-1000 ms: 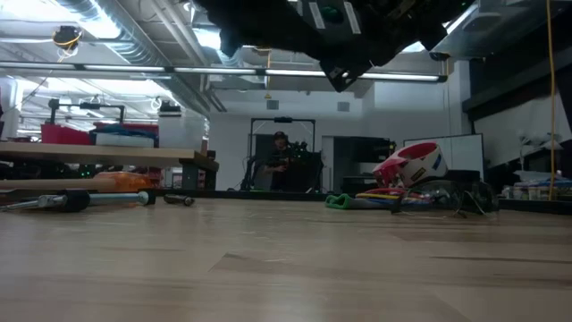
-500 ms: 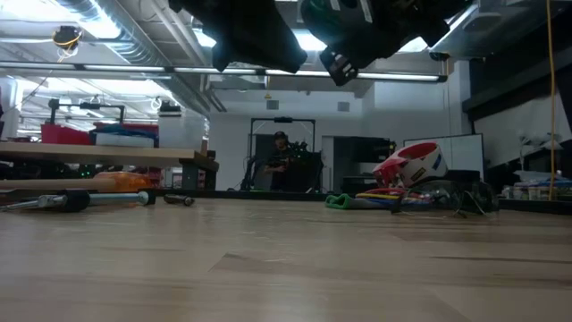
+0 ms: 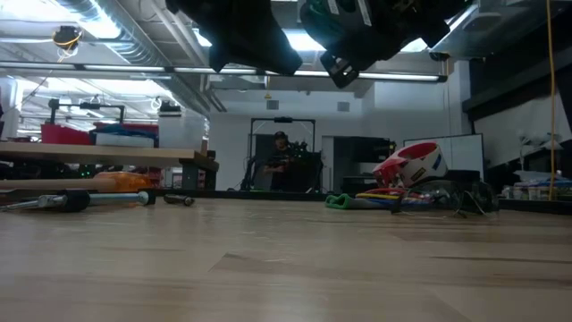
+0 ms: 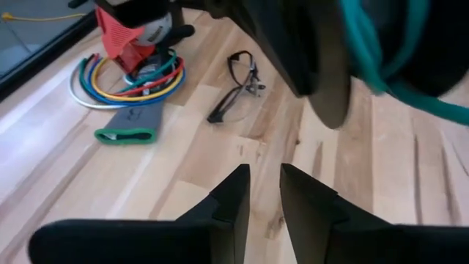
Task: Coil cords
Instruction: Coil the green wire to the spool
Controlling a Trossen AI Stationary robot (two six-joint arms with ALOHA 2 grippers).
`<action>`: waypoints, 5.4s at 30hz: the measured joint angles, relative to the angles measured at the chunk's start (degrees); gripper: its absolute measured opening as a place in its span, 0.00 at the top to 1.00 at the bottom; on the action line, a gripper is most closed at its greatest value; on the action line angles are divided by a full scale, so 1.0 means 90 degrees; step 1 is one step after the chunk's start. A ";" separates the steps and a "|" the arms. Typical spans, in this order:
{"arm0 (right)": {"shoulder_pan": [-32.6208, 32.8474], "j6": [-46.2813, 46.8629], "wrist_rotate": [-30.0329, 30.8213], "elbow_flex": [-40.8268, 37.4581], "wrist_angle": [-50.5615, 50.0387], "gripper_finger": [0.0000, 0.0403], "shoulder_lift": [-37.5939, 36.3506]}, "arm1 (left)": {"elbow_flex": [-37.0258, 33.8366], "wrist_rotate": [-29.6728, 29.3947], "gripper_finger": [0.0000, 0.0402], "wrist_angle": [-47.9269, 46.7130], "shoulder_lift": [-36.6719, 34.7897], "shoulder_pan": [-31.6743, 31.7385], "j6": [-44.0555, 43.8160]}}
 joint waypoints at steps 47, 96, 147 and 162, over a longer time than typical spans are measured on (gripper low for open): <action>-0.0007 0.0326 0.2342 -0.0007 -0.0470 0.98 0.0002 | 0.0002 -0.1405 1.00 -0.5661 -0.0159 -0.0600 -0.3922; -0.0007 0.0307 0.4673 -0.0007 0.3037 0.98 0.0005 | -0.1953 -0.0698 0.76 0.4206 -0.0152 0.0083 -0.0829; -0.0007 0.0307 0.4682 -0.0007 0.4117 0.98 0.0005 | -0.1936 -0.0129 0.98 0.6329 0.0516 0.0450 0.0665; -0.0005 0.0307 0.4667 -0.0007 0.2724 0.98 0.0005 | -0.1933 -0.0876 1.00 0.3900 0.0511 0.0283 -0.1719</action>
